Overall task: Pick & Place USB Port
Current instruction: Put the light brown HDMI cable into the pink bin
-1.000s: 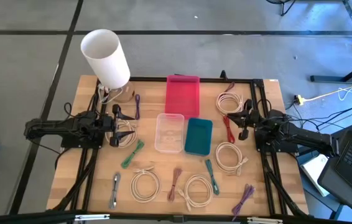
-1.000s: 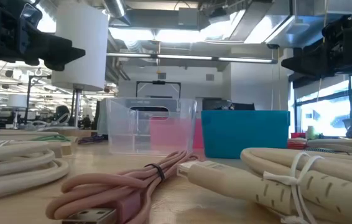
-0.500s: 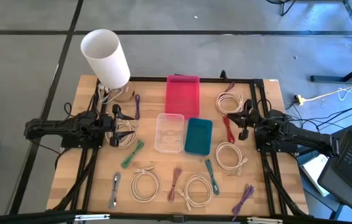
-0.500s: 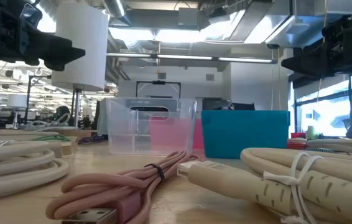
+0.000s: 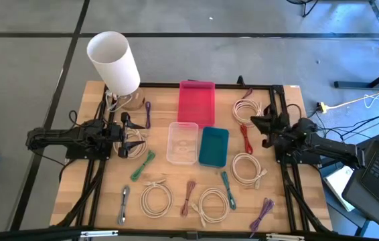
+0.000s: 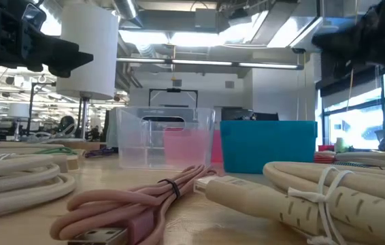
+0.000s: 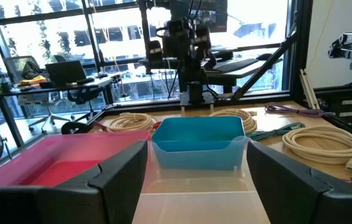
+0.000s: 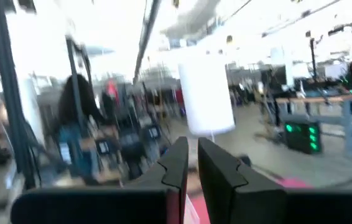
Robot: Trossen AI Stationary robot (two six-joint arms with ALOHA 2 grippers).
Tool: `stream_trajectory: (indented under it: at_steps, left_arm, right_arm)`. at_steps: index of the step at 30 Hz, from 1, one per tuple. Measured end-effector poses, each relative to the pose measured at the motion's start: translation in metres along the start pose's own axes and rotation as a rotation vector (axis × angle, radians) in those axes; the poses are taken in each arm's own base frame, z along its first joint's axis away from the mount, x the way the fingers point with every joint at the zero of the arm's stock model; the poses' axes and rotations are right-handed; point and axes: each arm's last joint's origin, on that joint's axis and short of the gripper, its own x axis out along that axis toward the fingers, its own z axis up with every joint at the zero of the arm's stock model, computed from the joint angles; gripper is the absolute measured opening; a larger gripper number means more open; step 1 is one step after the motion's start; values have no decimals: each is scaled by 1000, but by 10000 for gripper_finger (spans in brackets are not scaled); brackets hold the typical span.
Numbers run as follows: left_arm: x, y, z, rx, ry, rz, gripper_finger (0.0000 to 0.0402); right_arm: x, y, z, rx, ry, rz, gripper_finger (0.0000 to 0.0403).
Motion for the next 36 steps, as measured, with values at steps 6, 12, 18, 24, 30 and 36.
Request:
stream_trajectory:
  at_steps: [6, 12, 18, 24, 30, 36]
  left_arm:
    - [0, 0, 0, 0, 0, 0, 269]
    - [0, 0, 0, 0, 0, 0, 269]
    - [0, 0, 0, 0, 0, 0, 269]
    - [0, 0, 1, 0, -7, 4, 269]
    - [0, 0, 3, -1, -30, 2, 269]
    - [0, 1, 6, -46, -60, 5, 269]
  right_arm:
    - [2, 3, 29, 14, -89, -52, 42]
    - [7, 12, 83, 105, -193, -43, 42]
    - [32, 21, 138, 163, -119, -62, 42]
    - [80, 23, 150, 113, 190, -134, 42]
    - [116, 21, 149, 173, 442, -213, 42]
    - [107, 7, 128, 265, 899, -665, 41]
